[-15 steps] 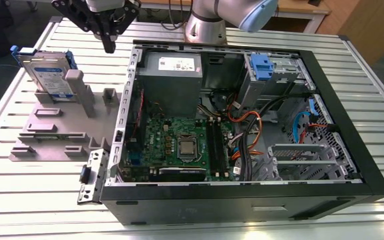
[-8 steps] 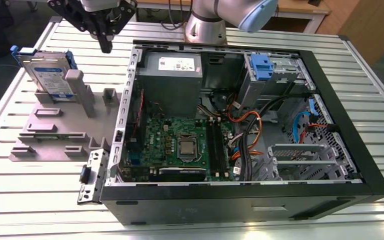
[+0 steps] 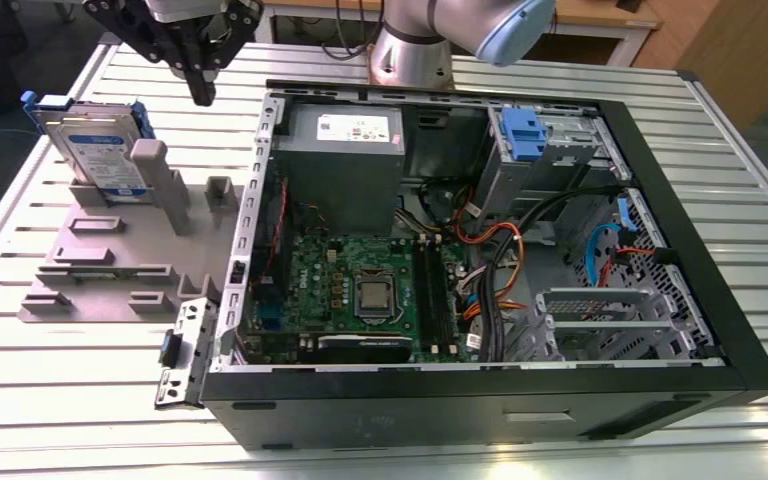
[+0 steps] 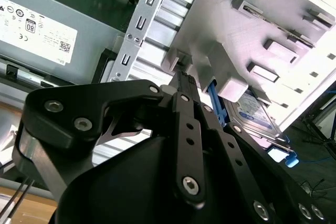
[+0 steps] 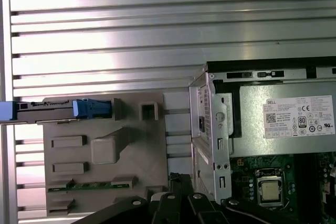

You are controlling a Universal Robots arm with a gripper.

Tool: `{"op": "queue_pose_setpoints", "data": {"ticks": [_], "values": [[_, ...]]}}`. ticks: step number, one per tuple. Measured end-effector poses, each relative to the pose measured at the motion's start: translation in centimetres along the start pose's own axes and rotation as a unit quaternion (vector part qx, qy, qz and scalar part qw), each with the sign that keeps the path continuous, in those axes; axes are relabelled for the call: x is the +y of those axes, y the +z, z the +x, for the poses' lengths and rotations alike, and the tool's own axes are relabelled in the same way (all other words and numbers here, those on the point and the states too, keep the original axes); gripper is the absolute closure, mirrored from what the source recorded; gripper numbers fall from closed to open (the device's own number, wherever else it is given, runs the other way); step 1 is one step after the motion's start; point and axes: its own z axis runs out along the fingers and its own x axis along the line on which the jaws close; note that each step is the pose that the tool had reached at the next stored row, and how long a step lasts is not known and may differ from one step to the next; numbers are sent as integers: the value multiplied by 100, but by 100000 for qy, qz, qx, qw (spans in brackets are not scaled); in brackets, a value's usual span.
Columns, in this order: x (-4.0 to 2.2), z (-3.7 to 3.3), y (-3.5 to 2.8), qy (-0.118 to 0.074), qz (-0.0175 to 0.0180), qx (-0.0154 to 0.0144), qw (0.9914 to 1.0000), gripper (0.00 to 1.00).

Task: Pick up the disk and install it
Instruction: 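Reach for the disk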

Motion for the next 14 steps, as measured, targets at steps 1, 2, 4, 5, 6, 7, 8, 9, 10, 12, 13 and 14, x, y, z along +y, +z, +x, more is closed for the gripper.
{"op": "queue_pose_setpoints", "data": {"ticks": [1,2,4,5,6,7,8,9,10,12,13,14], "values": [[-1,11,0,2,2,0,100000,89],[-1,21,-1,1,2,0,100000,89],[-3,43,-1,-2,1,0,100000,89],[-4,54,-1,-1,0,1,100000,89],[-5,63,-1,0,2,1,100000,89],[-5,68,-1,-1,0,-2,100000,89],[-5,69,-1,-7,-1,1,100000,89],[-5,71,-1,-9,0,0,100000,89],[-5,71,-1,-6,2,2,100000,89],[-5,72,-1,0,2,1,100000,89],[-5,72,-1,-1,2,2,100000,89],[-5,73,-1,1,1,0,100000,89]]}}
